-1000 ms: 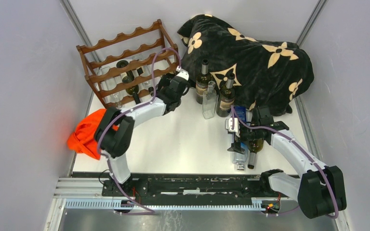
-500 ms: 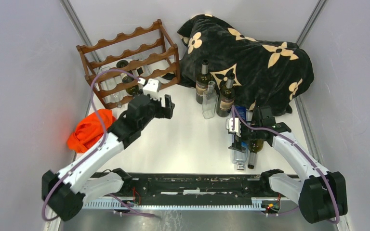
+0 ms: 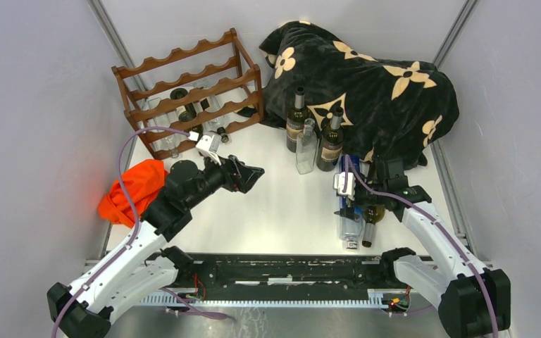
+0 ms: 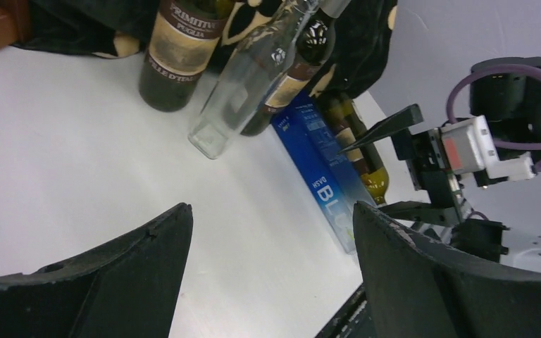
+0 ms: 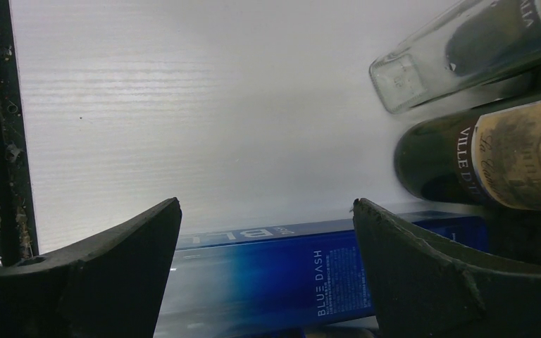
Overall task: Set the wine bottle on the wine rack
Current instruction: Pick up the wine bottle from the center of the board.
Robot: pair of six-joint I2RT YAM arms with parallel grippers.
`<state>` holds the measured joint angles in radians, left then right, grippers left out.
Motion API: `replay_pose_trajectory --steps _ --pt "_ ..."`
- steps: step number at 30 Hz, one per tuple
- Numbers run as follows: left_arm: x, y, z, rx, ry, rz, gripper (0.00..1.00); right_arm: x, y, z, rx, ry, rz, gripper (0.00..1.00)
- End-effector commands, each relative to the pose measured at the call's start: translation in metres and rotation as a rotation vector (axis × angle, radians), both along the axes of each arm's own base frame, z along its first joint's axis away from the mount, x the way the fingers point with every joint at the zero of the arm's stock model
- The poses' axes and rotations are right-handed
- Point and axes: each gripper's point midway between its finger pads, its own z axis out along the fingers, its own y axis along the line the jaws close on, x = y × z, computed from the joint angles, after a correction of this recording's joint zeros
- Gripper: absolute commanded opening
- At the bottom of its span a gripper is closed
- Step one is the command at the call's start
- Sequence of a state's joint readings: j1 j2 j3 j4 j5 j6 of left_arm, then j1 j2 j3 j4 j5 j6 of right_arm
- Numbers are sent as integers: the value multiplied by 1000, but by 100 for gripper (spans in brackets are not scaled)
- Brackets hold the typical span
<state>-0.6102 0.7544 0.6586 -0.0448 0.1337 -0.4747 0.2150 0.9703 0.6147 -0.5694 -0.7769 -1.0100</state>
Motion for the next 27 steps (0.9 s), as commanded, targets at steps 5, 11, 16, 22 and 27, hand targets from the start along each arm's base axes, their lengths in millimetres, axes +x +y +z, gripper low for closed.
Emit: replay_pose_trajectory --steps 5,11,16,22,27 --pt "-8 -24 44 -154 9 -102 88 0 -3 -9 21 -1 -28 98" --pt "7 -47 32 -50 4 -52 88 2 -9 -14 -6 -6 -46 98" --pt "32 -84 17 180 -150 -88 89 1 -9 -16 -9 -2 -48 98" --pt "75 -115 15 280 -233 -132 94 3 -12 -15 -22 -15 -60 98" --pt "111 -129 15 247 -212 -132 89 3 -12 -13 -23 -26 -59 98"
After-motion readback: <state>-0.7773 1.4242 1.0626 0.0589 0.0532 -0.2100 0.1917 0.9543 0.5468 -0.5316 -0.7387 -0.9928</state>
